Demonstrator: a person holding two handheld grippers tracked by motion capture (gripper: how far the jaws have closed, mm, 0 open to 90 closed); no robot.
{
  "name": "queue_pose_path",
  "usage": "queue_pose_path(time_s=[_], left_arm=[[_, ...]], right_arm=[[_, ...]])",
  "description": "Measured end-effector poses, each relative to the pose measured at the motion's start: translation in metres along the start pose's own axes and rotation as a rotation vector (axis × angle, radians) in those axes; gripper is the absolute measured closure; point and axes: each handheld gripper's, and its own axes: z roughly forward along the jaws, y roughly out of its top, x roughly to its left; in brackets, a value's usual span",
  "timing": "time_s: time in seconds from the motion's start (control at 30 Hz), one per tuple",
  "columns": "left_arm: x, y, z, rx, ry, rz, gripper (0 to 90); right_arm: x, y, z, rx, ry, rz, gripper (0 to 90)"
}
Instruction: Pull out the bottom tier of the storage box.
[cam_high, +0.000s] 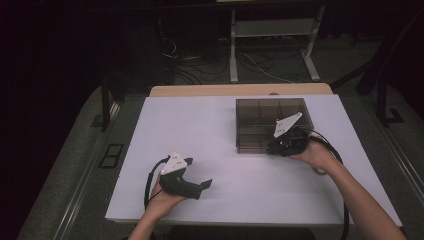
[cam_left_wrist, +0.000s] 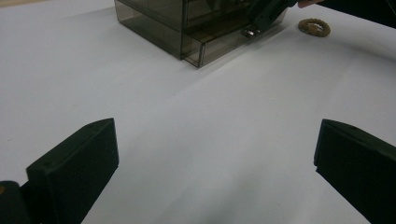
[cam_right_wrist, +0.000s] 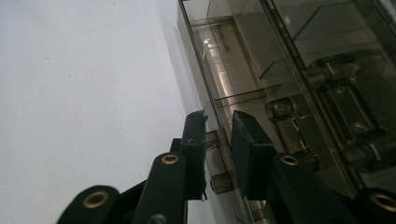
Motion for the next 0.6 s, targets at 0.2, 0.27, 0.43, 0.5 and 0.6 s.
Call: queue_pose_path(time_s=[0.2, 0.27, 0.43, 0.5, 0.6], left_arm=[[0.000, 0.000, 0.000, 0.000, 0.000, 0.000, 0.0], [0.000, 0.000, 0.000, -0.002, 0.000, -0.003, 0.0], [0.000, 0.000, 0.000, -0.001, 0.000, -0.002, 0.0], [0.000, 0.000, 0.000, 0.001, -0.001, 0.000, 0.0], [0.000, 0.000, 0.000, 0.002, -0.001, 0.001, 0.0]], right_arm=[[-0.004, 0.001, 0.002, 0.012, 0.009, -0.013, 78.6], [-0.005, 0.002, 0.003, 0.014, 0.017, -0.012, 79.3], [-0.008, 0.001, 0.004, 0.020, 0.032, -0.014, 80.5], [-0.010, 0.001, 0.005, 0.022, 0.044, -0.020, 81.3], [-0.012, 0.001, 0.006, 0.027, 0.051, -0.021, 81.8]])
